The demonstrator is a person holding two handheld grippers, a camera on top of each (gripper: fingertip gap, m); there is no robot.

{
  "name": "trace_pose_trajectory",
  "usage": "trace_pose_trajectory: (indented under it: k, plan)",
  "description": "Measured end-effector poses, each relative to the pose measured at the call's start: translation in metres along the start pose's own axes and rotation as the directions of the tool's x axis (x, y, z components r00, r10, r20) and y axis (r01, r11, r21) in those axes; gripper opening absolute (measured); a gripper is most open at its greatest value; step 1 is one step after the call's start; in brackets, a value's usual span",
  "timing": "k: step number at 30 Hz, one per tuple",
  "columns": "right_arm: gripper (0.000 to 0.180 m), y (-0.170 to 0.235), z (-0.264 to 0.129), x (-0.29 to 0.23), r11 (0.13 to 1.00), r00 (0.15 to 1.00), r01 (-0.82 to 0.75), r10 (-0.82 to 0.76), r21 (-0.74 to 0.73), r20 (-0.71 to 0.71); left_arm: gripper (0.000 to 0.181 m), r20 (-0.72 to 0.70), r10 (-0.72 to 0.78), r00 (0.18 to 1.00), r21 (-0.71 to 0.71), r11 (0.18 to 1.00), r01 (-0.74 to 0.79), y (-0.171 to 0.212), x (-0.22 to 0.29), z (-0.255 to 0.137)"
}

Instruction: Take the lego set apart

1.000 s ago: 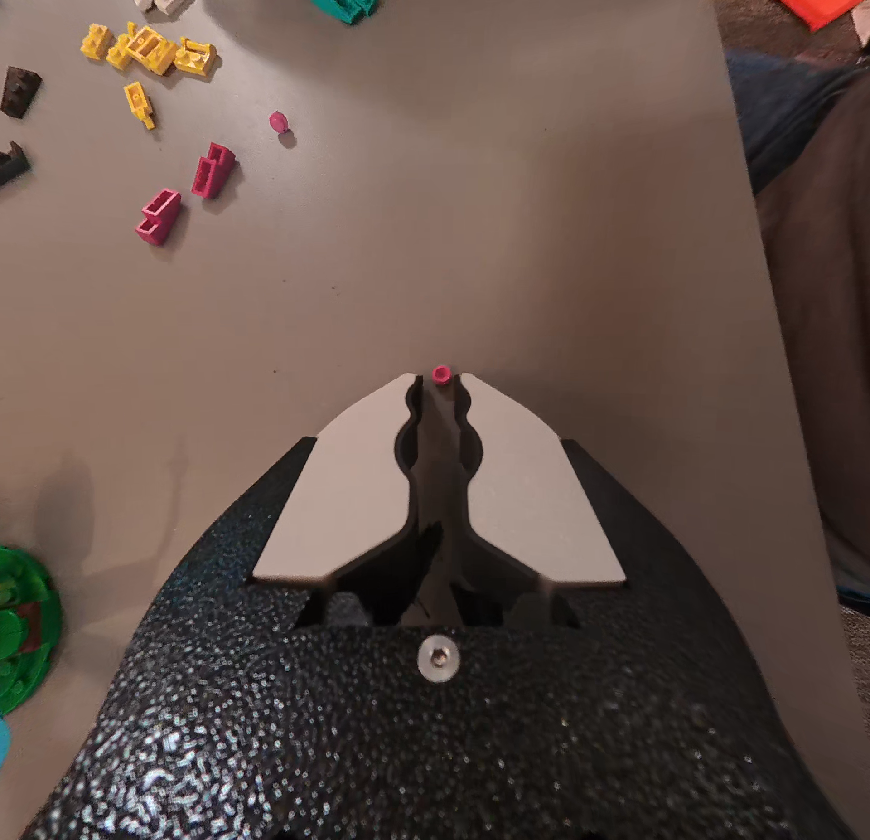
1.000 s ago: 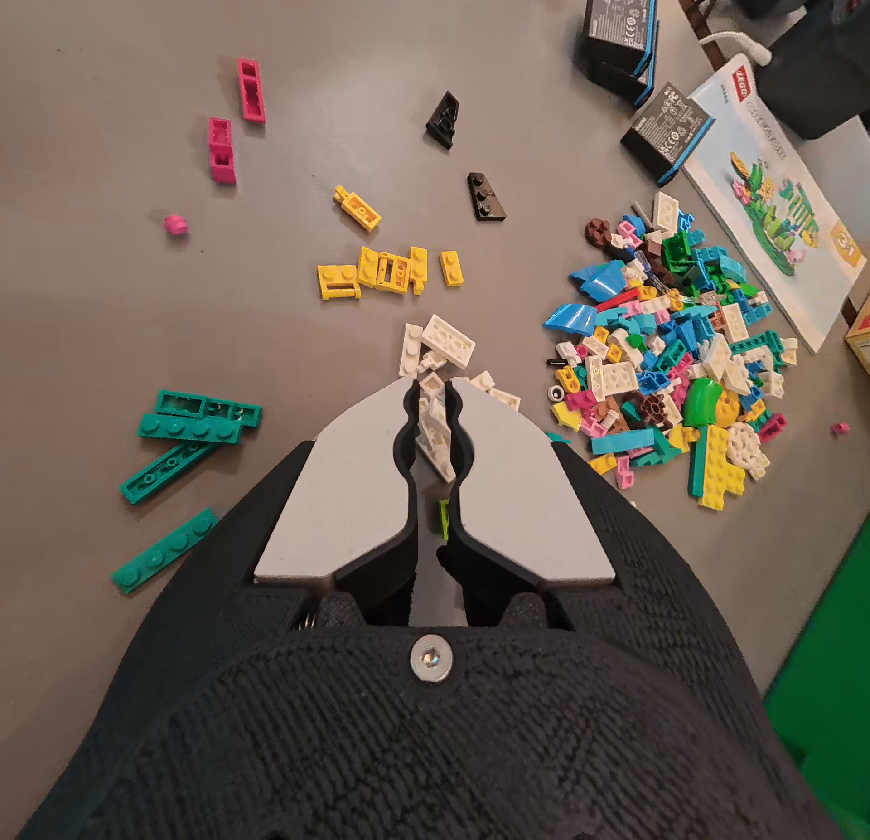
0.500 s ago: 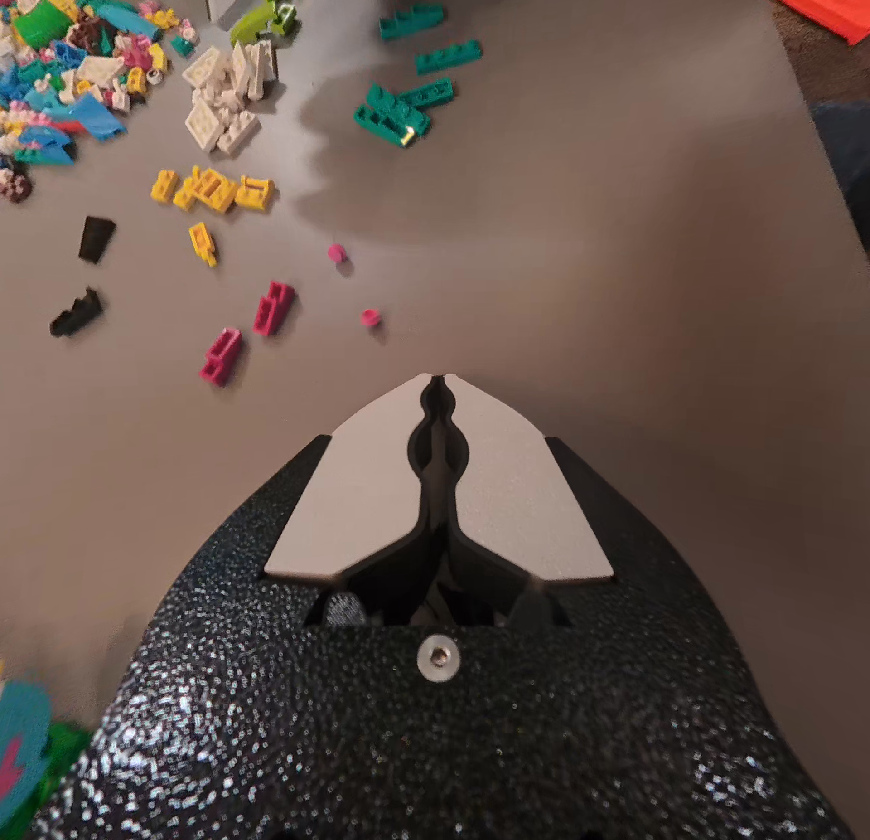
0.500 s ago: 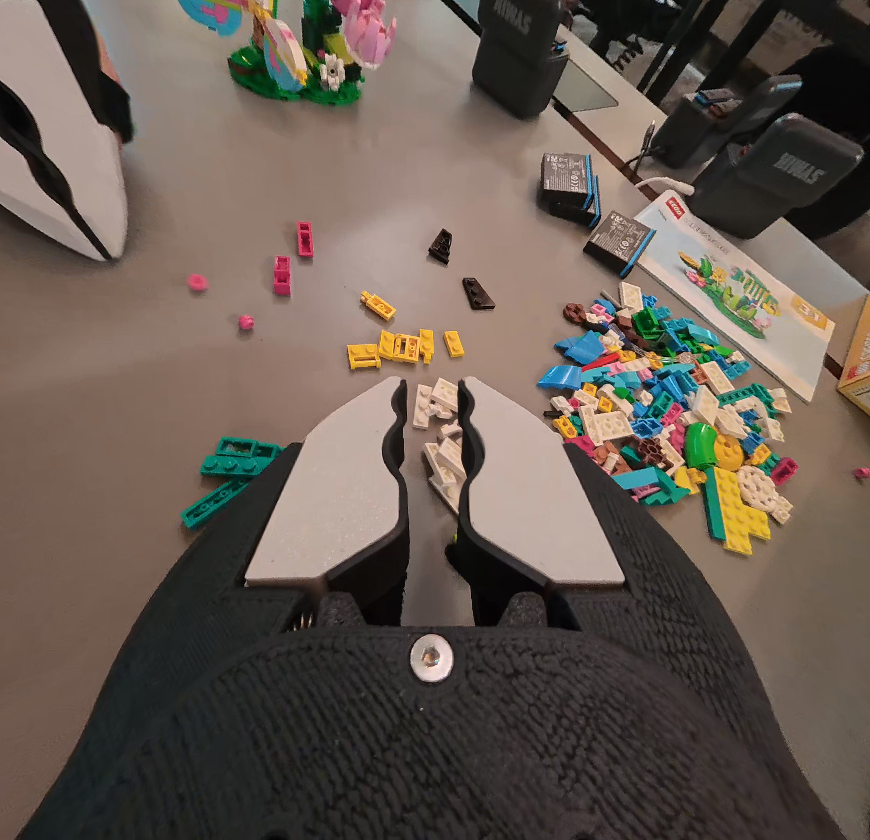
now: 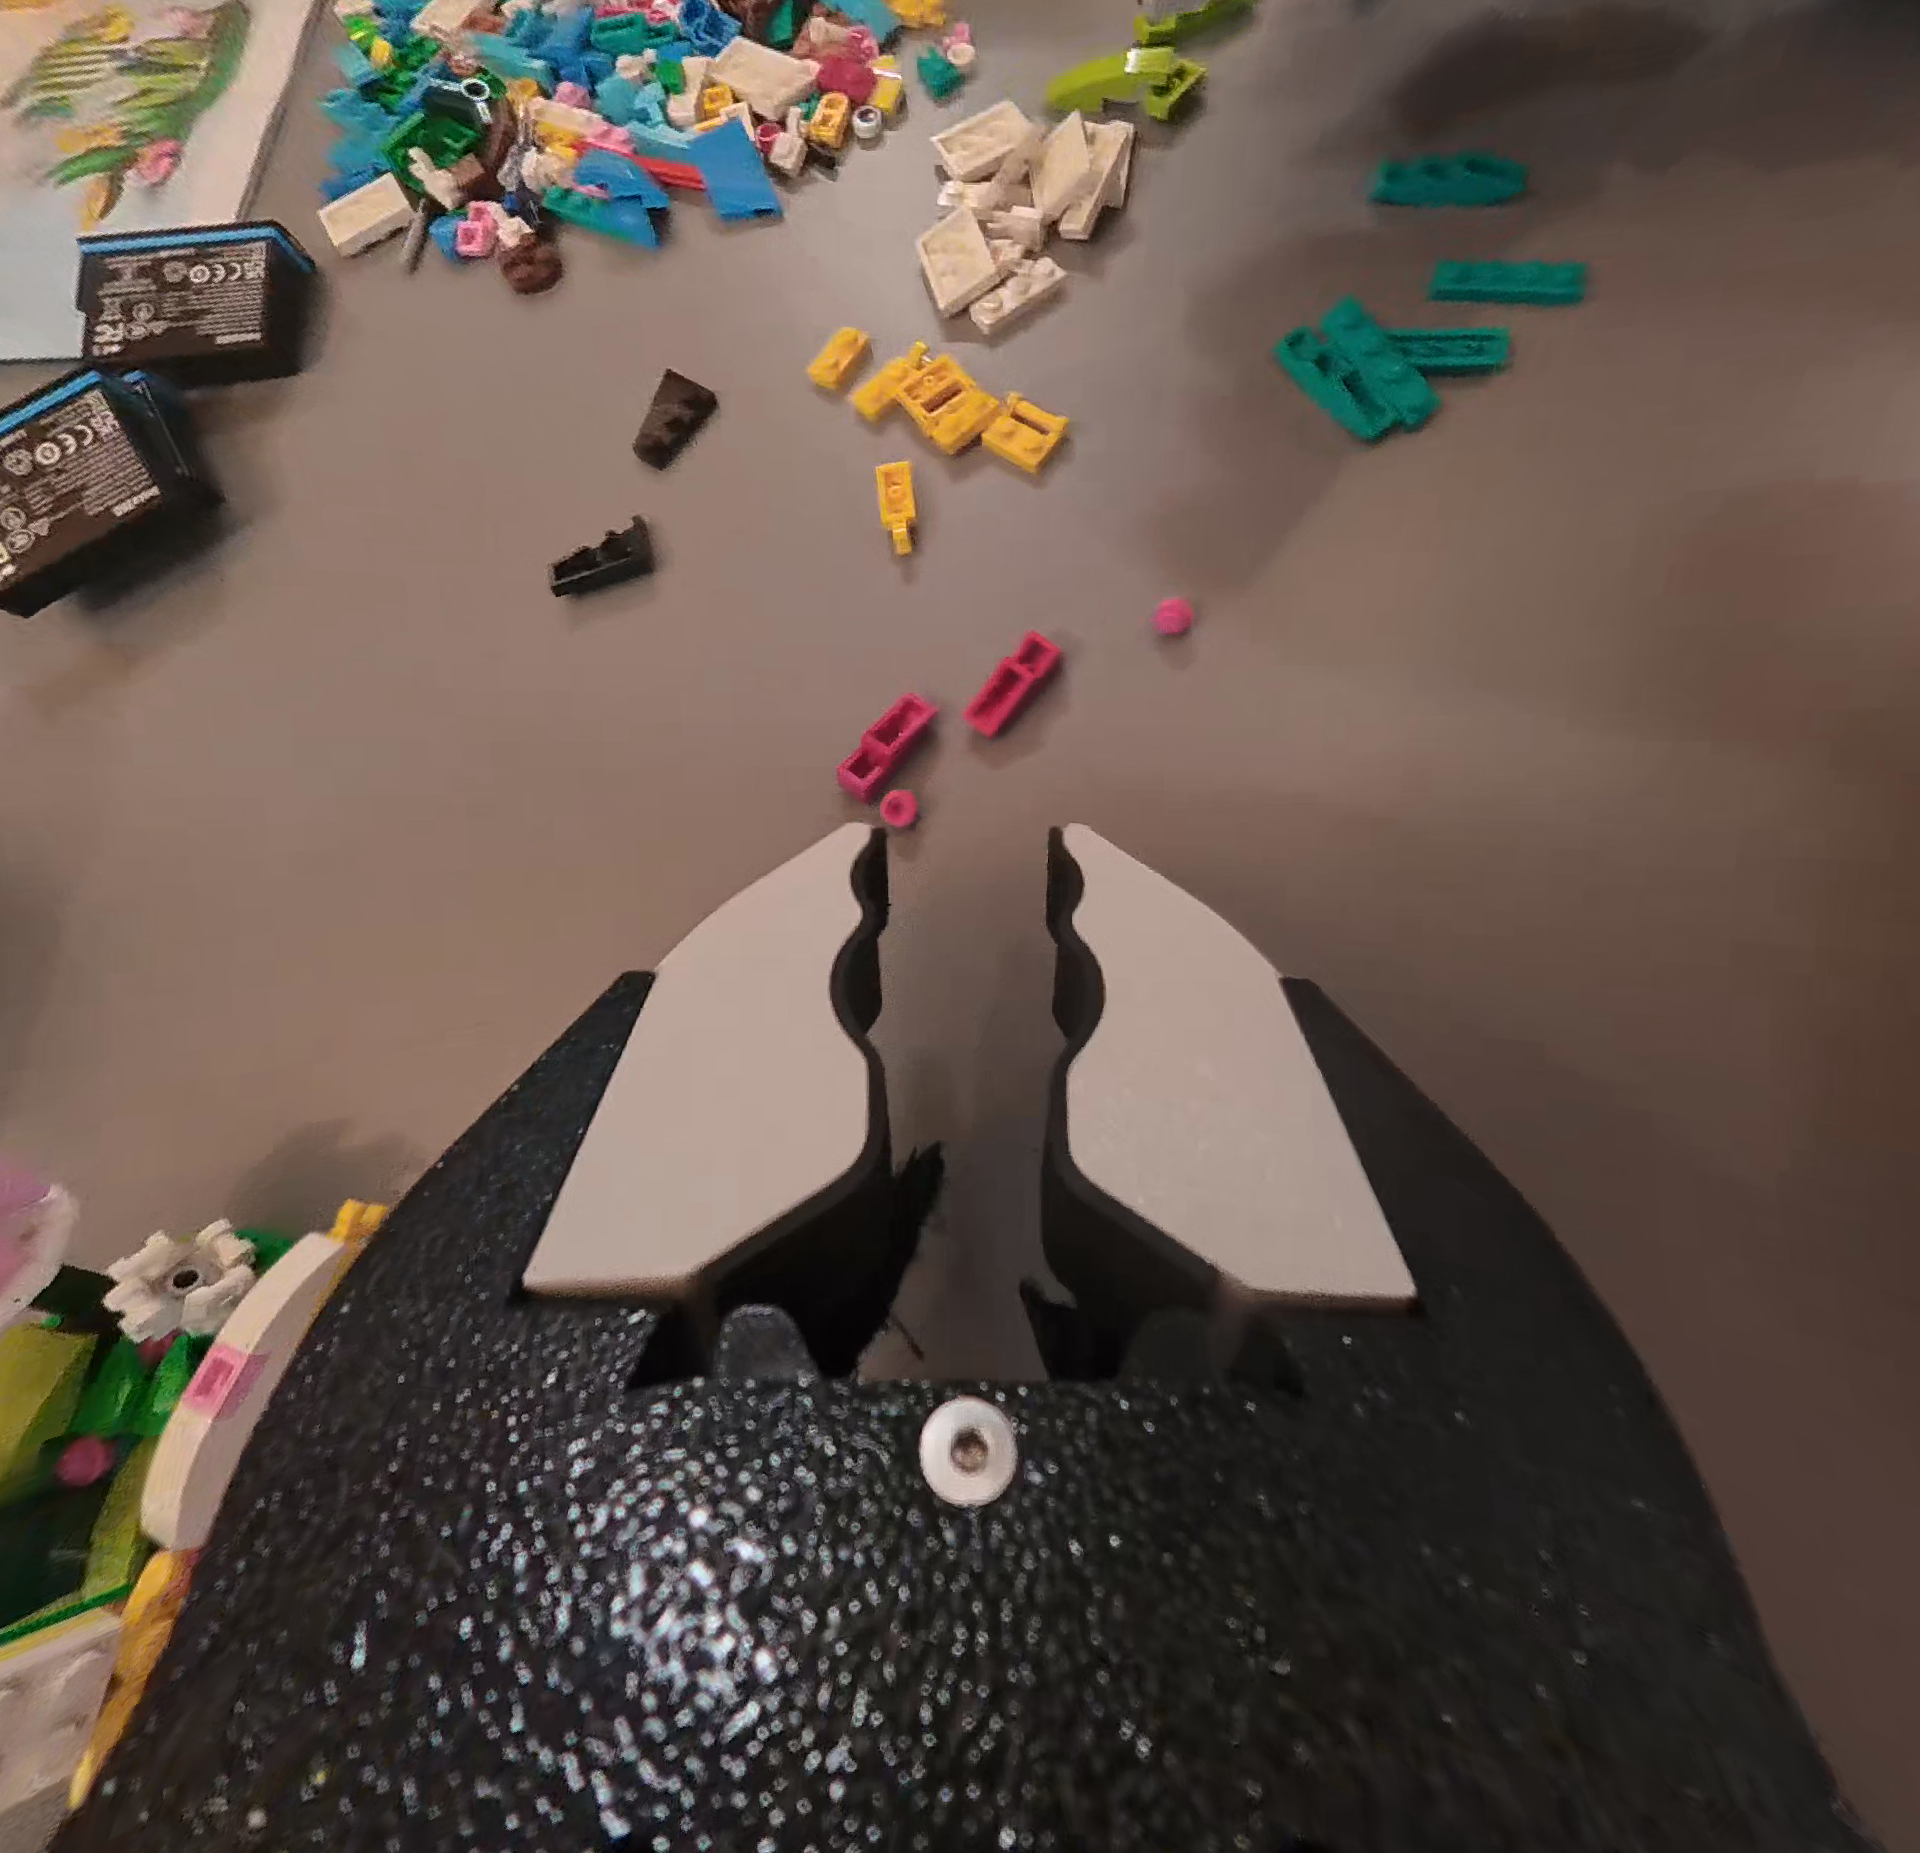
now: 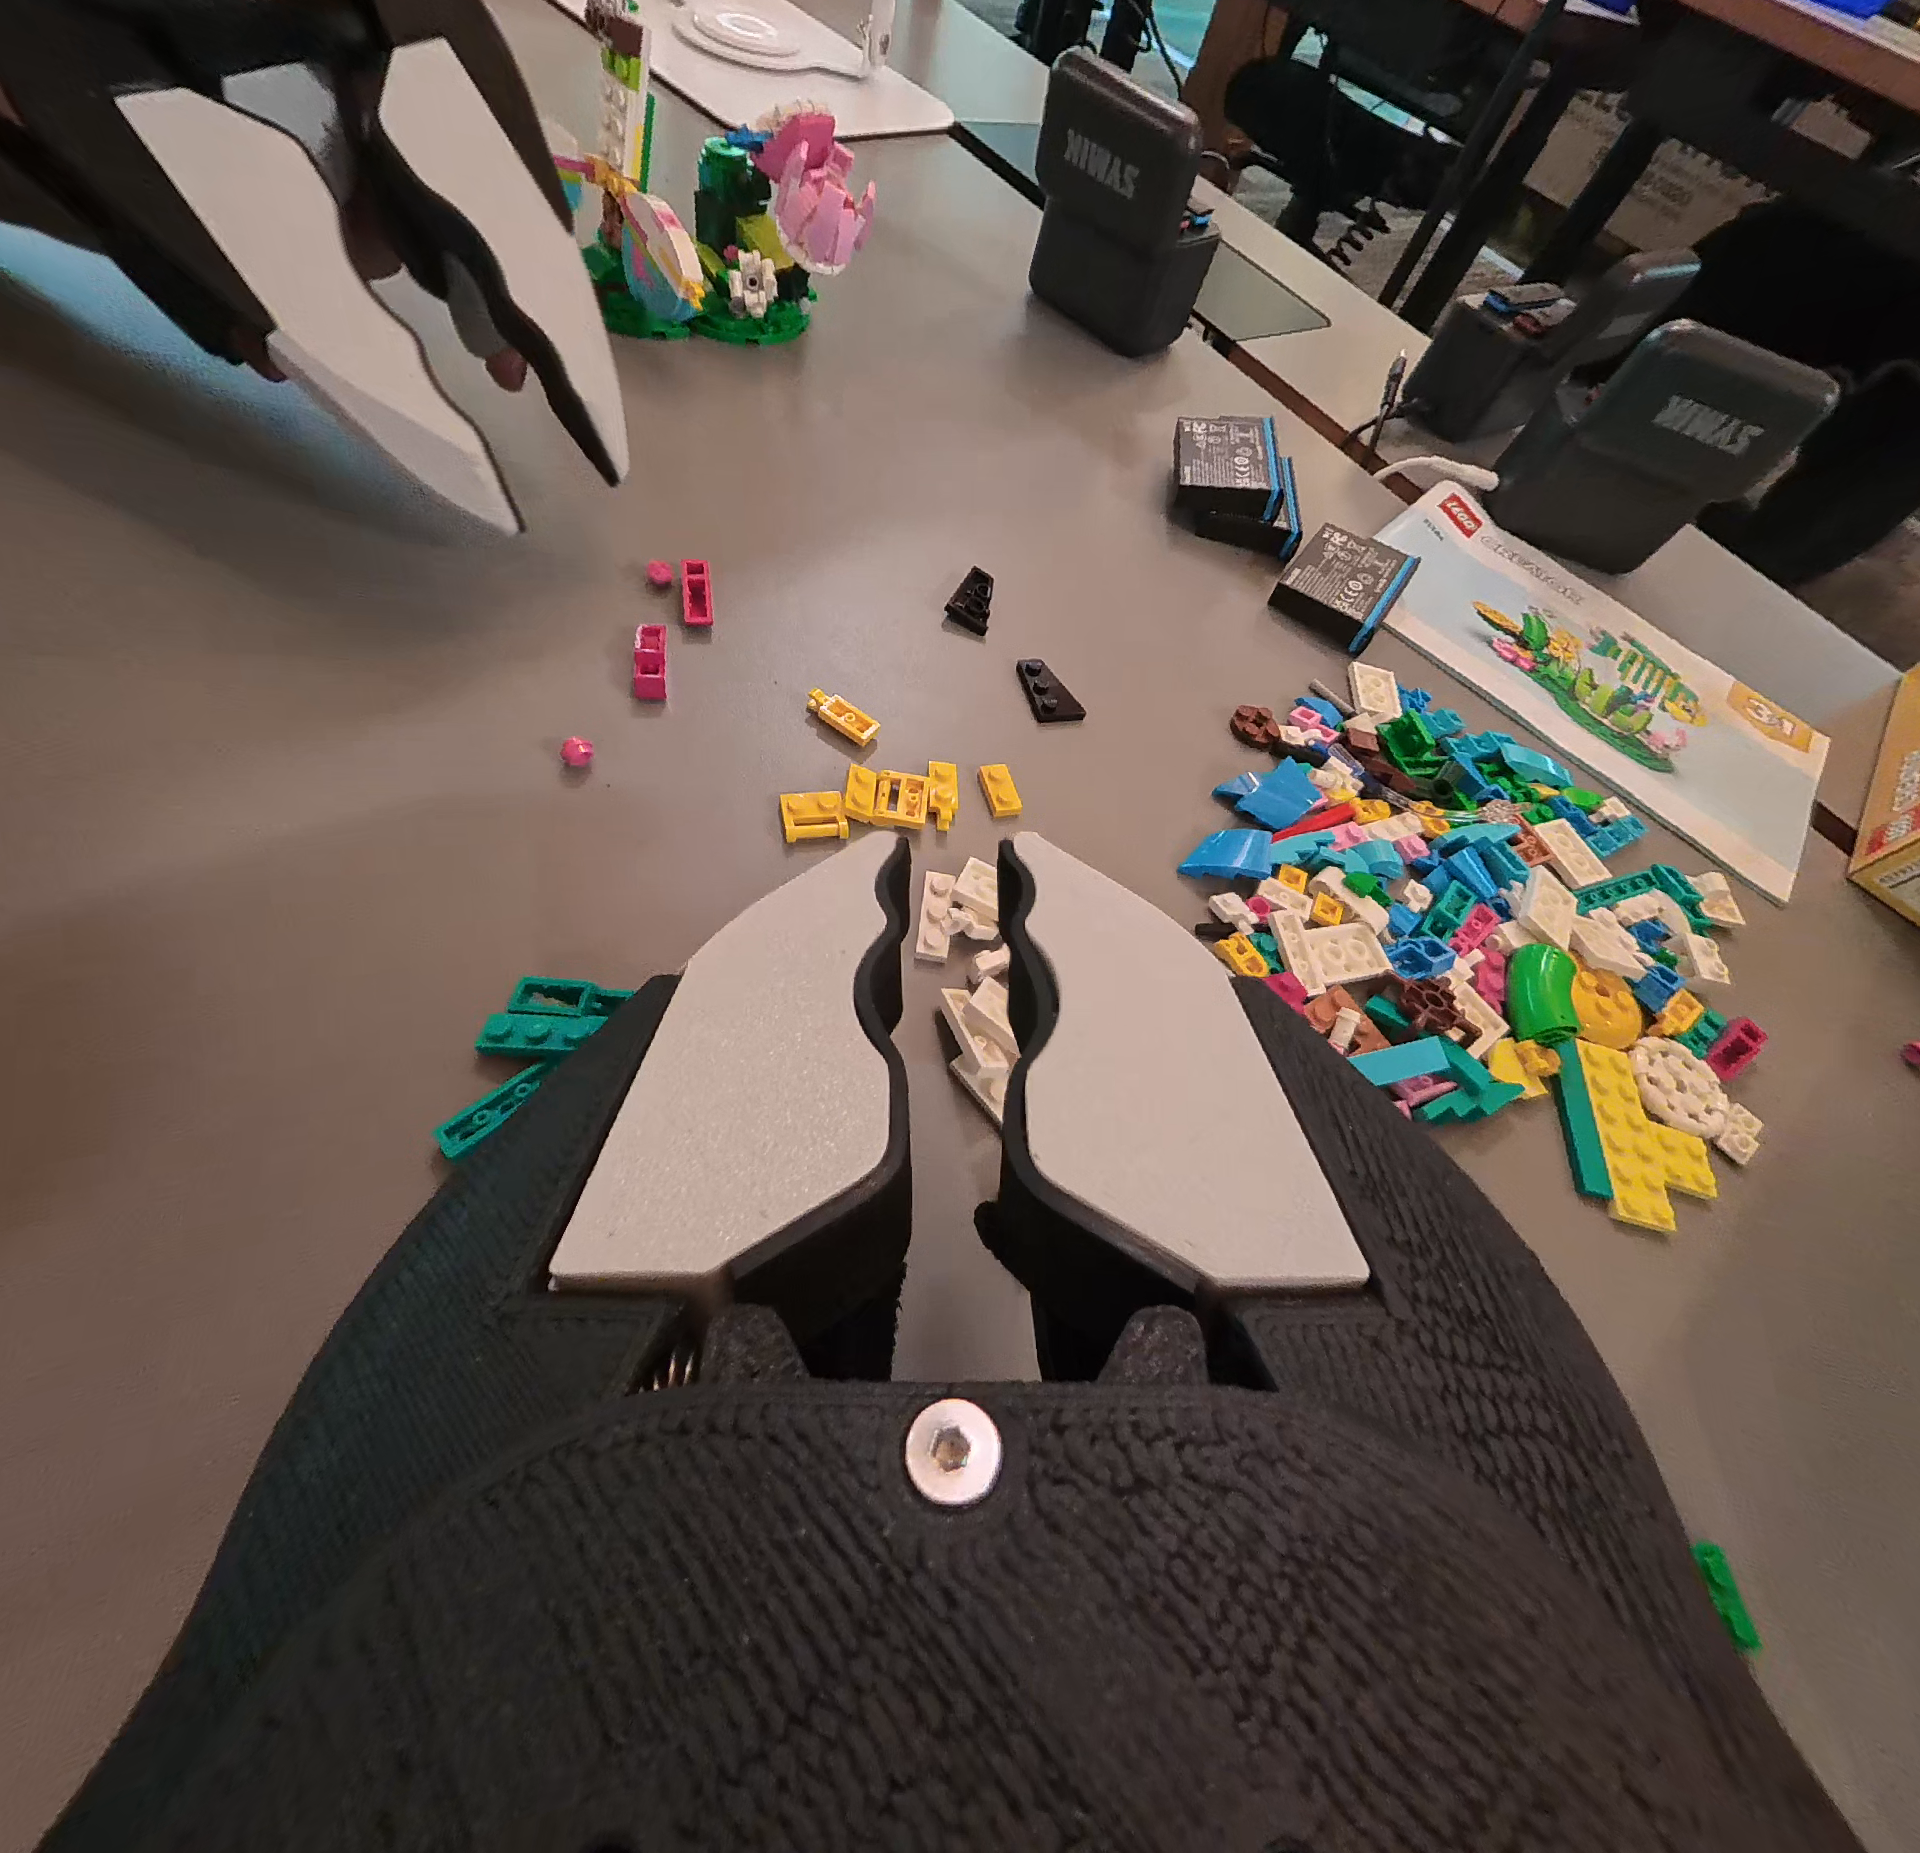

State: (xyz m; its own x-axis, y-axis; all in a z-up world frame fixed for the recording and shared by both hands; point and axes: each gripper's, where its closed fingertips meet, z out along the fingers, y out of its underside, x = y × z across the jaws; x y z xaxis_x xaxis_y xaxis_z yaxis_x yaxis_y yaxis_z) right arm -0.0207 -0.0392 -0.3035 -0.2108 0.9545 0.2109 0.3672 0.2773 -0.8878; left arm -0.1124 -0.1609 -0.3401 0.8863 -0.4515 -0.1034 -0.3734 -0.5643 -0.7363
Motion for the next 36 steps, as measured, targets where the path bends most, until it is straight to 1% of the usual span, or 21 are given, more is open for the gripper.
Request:
trace_pose_trajectory:
  k: [2, 5, 8, 15, 19, 25, 29, 34, 36]
  plan:
    - [0.015, 0.002, 0.001, -0.001, 1.000, 1.000, 0.009, -0.009, -0.012, -0.001, 0.025, 0.024, -0.010, 1.000, -0.008, 1.000, 0.010, 0.002, -0.007, 0.007]
    - [0.014, 0.004, 0.003, -0.002, 1.000, 1.000, 0.012, -0.012, -0.026, 0.000, 0.021, 0.084, 0.027, 0.996, -0.067, 0.998, -0.021, 0.011, -0.017, 0.016]
    - [0.014, 0.004, 0.003, -0.003, 1.000, 1.000, 0.016, -0.016, -0.026, 0.000, 0.019, 0.071, 0.013, 0.997, -0.053, 0.999, -0.009, 0.008, -0.018, 0.022]
    - [0.013, 0.006, 0.004, -0.003, 0.999, 1.000, 0.016, -0.016, -0.037, 0.003, 0.006, 0.033, -0.007, 0.999, -0.057, 0.998, 0.009, 0.006, -0.019, 0.028]
    - [0.013, 0.007, 0.003, -0.002, 0.999, 1.000, 0.015, -0.015, -0.038, -0.001, 0.006, 0.030, 0.004, 1.000, -0.076, 0.997, -0.002, 0.008, -0.016, 0.025]
    - [0.013, 0.007, 0.002, -0.001, 0.999, 1.000, 0.013, -0.013, -0.039, -0.005, 0.006, -0.011, 0.027, 1.000, -0.049, 0.998, -0.028, 0.008, 0.000, 0.022]
    - [0.013, 0.008, 0.003, -0.002, 0.999, 1.000, 0.014, -0.014, -0.043, 0.000, 0.006, -0.071, 0.104, 0.992, 0.027, 0.994, -0.102, -0.010, 0.022, 0.027]
    - [0.013, 0.009, 0.004, -0.004, 0.998, 1.000, 0.024, -0.024, -0.055, 0.003, 0.006, -0.124, 0.187, 0.974, 0.026, 0.982, -0.185, -0.017, 0.044, 0.041]
    - [0.013, 0.009, 0.003, -0.004, 0.998, 1.000, 0.022, -0.022, -0.053, 0.003, 0.012, -0.125, 0.199, 0.972, 0.034, 0.980, -0.196, -0.018, 0.047, 0.043]
